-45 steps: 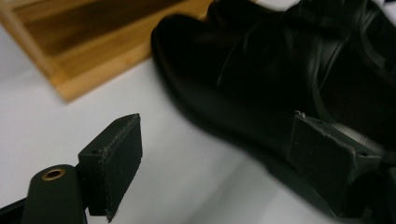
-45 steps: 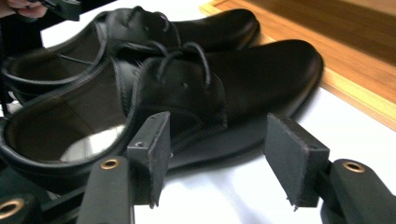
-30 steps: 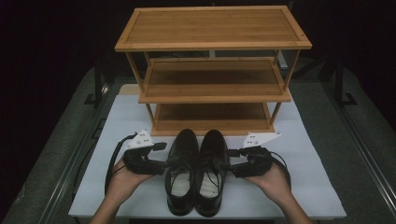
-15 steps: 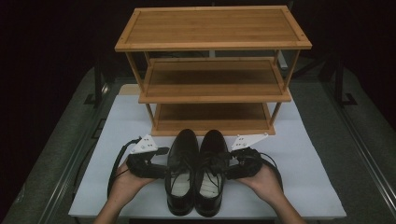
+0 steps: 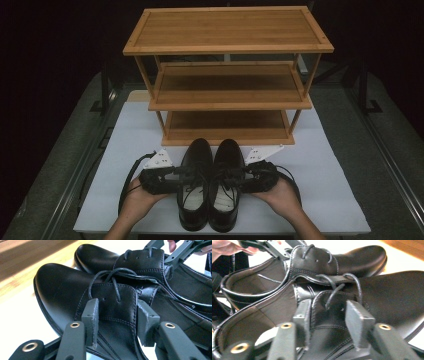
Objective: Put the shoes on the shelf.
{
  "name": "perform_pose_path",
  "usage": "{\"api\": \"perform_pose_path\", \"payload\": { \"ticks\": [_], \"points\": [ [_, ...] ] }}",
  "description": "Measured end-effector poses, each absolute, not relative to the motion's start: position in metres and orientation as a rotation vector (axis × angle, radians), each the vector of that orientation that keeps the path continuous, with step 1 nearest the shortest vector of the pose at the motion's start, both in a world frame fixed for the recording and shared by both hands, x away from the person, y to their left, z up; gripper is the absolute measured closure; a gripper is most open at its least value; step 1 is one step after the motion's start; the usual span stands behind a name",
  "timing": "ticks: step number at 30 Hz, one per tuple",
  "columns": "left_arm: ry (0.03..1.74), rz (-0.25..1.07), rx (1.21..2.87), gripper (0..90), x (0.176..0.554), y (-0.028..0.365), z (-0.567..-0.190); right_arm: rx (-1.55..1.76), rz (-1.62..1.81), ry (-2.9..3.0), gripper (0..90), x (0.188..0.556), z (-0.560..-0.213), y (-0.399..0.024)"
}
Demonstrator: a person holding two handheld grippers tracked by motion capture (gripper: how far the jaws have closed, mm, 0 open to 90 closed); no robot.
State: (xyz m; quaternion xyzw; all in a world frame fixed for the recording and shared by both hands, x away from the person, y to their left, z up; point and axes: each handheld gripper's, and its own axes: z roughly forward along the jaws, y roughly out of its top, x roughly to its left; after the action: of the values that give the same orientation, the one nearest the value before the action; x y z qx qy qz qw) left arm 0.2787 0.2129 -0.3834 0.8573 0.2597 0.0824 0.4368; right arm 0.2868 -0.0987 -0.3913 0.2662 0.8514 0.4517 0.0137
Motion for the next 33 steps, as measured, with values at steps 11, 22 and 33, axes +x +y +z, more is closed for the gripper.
{"api": "perform_pose_path", "payload": {
  "ticks": [11, 22, 33],
  "points": [
    [0.622, 0.308, 2.162, 86.6, 0.268, 0.207, -0.380, 0.773, 1.403, 2.636, 86.2, 0.280, -0.394, -0.096],
    [0.677, 0.375, 2.124, 87.2, 0.269, 0.214, -0.372, 0.833, 1.438, 2.547, 86.9, 0.280, -0.386, -0.112],
    [0.712, 0.375, 2.086, 87.3, 0.272, 0.221, -0.367, 0.880, 1.461, 2.505, 87.0, 0.283, -0.380, -0.131]
  ]
}}
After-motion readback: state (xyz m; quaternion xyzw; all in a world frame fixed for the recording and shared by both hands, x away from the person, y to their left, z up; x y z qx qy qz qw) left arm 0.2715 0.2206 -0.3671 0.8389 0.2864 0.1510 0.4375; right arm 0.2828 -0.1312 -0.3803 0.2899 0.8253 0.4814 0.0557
